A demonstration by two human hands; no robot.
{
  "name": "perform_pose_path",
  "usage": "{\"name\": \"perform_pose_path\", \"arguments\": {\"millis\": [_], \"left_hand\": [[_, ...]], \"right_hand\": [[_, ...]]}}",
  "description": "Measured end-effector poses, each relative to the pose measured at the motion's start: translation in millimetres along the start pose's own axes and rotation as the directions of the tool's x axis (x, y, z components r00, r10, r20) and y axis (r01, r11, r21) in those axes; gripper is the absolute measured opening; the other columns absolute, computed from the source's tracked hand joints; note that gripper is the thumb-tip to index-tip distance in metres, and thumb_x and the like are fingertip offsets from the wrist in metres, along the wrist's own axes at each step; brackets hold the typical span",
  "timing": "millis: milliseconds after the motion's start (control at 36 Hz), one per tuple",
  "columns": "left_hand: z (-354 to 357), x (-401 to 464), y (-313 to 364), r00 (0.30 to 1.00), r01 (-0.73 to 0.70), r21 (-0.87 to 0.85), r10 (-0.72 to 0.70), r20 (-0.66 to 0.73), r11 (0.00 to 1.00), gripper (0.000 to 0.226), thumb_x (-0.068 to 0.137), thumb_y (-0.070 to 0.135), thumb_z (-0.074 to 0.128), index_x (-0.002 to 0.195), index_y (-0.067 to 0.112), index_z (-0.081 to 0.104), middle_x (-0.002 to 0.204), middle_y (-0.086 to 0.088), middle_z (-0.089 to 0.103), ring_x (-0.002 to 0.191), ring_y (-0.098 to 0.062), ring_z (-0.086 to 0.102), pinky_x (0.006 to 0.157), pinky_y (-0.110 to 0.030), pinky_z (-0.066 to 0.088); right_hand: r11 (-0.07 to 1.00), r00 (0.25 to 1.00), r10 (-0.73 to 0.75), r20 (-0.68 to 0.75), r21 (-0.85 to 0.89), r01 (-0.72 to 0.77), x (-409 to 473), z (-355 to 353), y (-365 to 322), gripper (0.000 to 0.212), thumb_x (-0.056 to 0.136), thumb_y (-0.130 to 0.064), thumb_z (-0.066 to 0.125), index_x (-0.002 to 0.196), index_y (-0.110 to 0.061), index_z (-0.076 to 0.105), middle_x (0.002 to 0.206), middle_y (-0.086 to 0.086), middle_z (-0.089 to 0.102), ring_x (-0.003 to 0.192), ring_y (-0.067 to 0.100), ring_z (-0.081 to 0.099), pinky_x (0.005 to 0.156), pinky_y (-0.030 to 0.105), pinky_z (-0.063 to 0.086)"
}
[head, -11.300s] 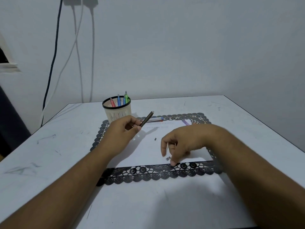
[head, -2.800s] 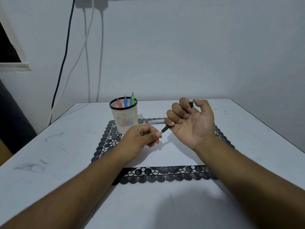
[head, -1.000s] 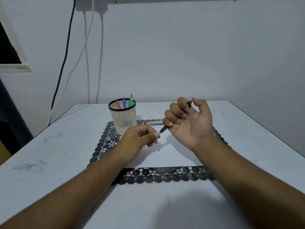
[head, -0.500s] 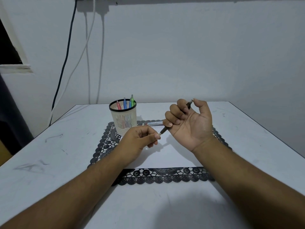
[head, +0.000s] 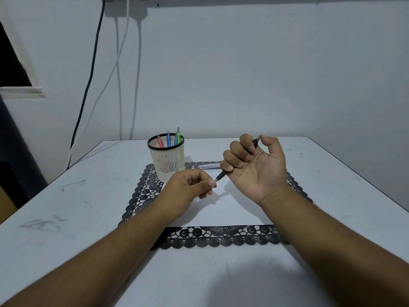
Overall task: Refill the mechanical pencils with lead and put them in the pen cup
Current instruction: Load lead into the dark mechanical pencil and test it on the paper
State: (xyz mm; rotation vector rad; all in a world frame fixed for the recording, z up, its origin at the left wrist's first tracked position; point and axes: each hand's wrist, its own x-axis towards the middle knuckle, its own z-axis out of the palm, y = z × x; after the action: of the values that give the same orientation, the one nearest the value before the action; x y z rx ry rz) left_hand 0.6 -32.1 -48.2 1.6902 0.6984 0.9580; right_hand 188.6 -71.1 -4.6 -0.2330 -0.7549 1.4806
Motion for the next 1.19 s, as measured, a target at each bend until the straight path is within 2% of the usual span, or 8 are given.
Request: {"name": "perform_pose_path", "arguments": {"millis": [111, 333, 444, 500, 583, 806, 1194], "left_hand": [[0.2, 0.1, 0.2, 1.000, -0.002, -0.006, 0.002, 0.007, 1.000, 0.011, 0.094, 0.011, 0.070, 0.086, 0.004, 0.072, 0.072, -0.007, 0.068, 0.065, -0.016, 0.055, 0.068, -0.025, 0.047], [-1.6, -0.5, 0.5, 1.000, -0.004, -0.017, 0.005, 0.016, 1.000, 0.011, 0.093, 0.013, 0.071, 0.087, 0.003, 0.072, 0.074, -0.007, 0.068, 0.066, -0.016, 0.056, 0.069, -0.026, 0.047], [-1.6, -0.1, 2.9, 0.999, 0.011, -0.078, -0.008, 0.045, 0.997, 0.008, 0.088, 0.017, 0.072, 0.088, 0.009, 0.076, 0.078, -0.009, 0.070, 0.066, -0.016, 0.057, 0.067, -0.023, 0.048], [-1.8, 0.1, 2.7, 0.999, 0.016, -0.100, -0.012, 0.043, 0.995, 0.006, 0.089, 0.012, 0.071, 0.090, 0.008, 0.076, 0.077, -0.009, 0.070, 0.066, -0.015, 0.057, 0.066, -0.022, 0.048], [-1.7, 0.0, 1.5, 1.000, 0.008, -0.080, -0.006, 0.030, 0.997, 0.006, 0.091, 0.008, 0.070, 0.090, 0.007, 0.075, 0.076, -0.008, 0.070, 0.066, -0.016, 0.057, 0.067, -0.023, 0.049], [-1.5, -1.0, 2.2, 1.000, -0.011, -0.041, 0.012, 0.011, 0.999, 0.010, 0.090, 0.013, 0.071, 0.091, 0.004, 0.074, 0.074, -0.006, 0.070, 0.067, -0.016, 0.056, 0.068, -0.024, 0.049], [-1.0, -1.1, 2.9, 1.000, -0.022, -0.044, 0.022, 0.014, 0.999, 0.007, 0.093, 0.008, 0.069, 0.092, 0.004, 0.074, 0.074, -0.006, 0.069, 0.067, -0.016, 0.056, 0.068, -0.024, 0.049]], "right_hand": [[1.000, 1.000, -0.003, 0.005, -0.027, 0.003, 0.0, 1.2, -0.9, 0.026, 0.084, -0.035, 0.041, 0.067, -0.020, 0.029, 0.065, -0.001, 0.019, 0.061, 0.018, 0.016, 0.062, 0.035, 0.020], [1.000, 1.000, 0.001, 0.009, 0.020, -0.001, 0.4, -0.5, 0.3, 0.030, 0.087, -0.041, 0.042, 0.069, -0.018, 0.033, 0.065, -0.001, 0.023, 0.062, 0.018, 0.018, 0.062, 0.034, 0.024], [0.999, 1.000, -0.019, -0.005, 0.050, 0.019, 0.4, -1.0, -2.1, 0.030, 0.088, -0.042, 0.041, 0.070, -0.019, 0.033, 0.066, -0.002, 0.022, 0.062, 0.018, 0.017, 0.060, 0.033, 0.027], [0.997, 1.000, -0.023, -0.010, 0.069, 0.024, 0.9, -1.6, -2.7, 0.031, 0.089, -0.043, 0.041, 0.070, -0.019, 0.033, 0.067, -0.002, 0.022, 0.061, 0.018, 0.017, 0.060, 0.032, 0.028], [0.997, 1.000, -0.017, -0.017, 0.081, 0.019, 1.4, -2.4, -1.7, 0.032, 0.089, -0.043, 0.042, 0.070, -0.019, 0.034, 0.066, -0.001, 0.023, 0.061, 0.018, 0.018, 0.059, 0.032, 0.028], [0.996, 0.999, -0.013, -0.030, 0.093, 0.016, 1.7, -2.7, -1.0, 0.034, 0.092, -0.044, 0.040, 0.070, -0.019, 0.033, 0.066, -0.001, 0.023, 0.061, 0.018, 0.018, 0.060, 0.032, 0.028], [0.999, 0.997, -0.043, -0.060, 0.026, 0.045, 0.1, 1.0, -2.5, 0.027, 0.086, -0.037, 0.039, 0.071, -0.021, 0.022, 0.066, -0.001, 0.017, 0.061, 0.019, 0.014, 0.060, 0.032, 0.023]]}}
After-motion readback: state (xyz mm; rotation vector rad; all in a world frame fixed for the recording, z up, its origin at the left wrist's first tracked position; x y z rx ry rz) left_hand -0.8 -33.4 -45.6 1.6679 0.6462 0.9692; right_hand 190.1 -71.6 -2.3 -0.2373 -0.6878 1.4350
